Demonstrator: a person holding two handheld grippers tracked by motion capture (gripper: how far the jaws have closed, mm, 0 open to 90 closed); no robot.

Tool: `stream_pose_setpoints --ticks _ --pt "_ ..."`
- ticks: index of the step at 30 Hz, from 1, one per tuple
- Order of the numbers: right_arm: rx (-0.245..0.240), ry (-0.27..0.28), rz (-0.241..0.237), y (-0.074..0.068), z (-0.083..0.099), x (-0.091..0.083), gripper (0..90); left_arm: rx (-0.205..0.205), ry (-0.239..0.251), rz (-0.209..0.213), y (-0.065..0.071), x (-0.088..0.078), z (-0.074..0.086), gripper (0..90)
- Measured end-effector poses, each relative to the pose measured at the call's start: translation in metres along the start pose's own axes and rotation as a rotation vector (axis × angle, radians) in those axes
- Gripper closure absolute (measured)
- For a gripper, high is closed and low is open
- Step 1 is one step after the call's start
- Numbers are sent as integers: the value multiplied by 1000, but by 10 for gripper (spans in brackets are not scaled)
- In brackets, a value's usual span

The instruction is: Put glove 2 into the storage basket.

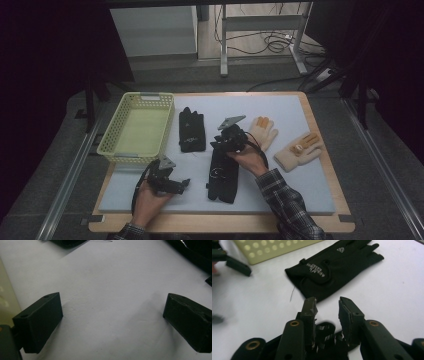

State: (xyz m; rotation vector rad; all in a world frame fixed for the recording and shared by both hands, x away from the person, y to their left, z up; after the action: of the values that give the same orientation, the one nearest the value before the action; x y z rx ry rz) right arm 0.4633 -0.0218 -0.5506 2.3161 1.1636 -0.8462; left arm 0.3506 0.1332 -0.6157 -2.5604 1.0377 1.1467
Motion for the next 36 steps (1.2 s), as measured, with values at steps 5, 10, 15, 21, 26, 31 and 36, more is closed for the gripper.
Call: stream_pose_setpoints --ticks 5,10,15,21,26,31,36 --pt "-16 -12 16 3 -15 25 667 -1 1 2 0 0 0 26" --pt "-8 -24 46 11 -27 48 662 0 0 1 0 0 0 26" --pt "14 -24 61 19 -39 69 606 -1 1 2 0 0 0 26" --pt "31 -38 61 23 -46 96 483 0 1 2 0 0 0 26" --pt "7 -71 89 23 -46 116 421 -1 1 2 0 0 0 26" --pt "71 -59 64 21 -46 118 696 0 1 2 0 0 0 26" --pt "101 -76 71 25 -44 113 808 0 1 2 0 0 0 26"
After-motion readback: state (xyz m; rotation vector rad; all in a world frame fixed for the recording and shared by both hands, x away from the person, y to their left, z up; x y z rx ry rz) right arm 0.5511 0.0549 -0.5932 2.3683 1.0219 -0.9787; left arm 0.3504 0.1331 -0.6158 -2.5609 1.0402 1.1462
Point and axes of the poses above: each handheld gripper's, and its own axes: x roughly forward along the jaws, z roughly out of its underside, y roughly to its right, the point moved 9 cm from there along x, roughly forward along the jaws, and after that the axes turned 7 degrees about z, right-handed, at the moved point
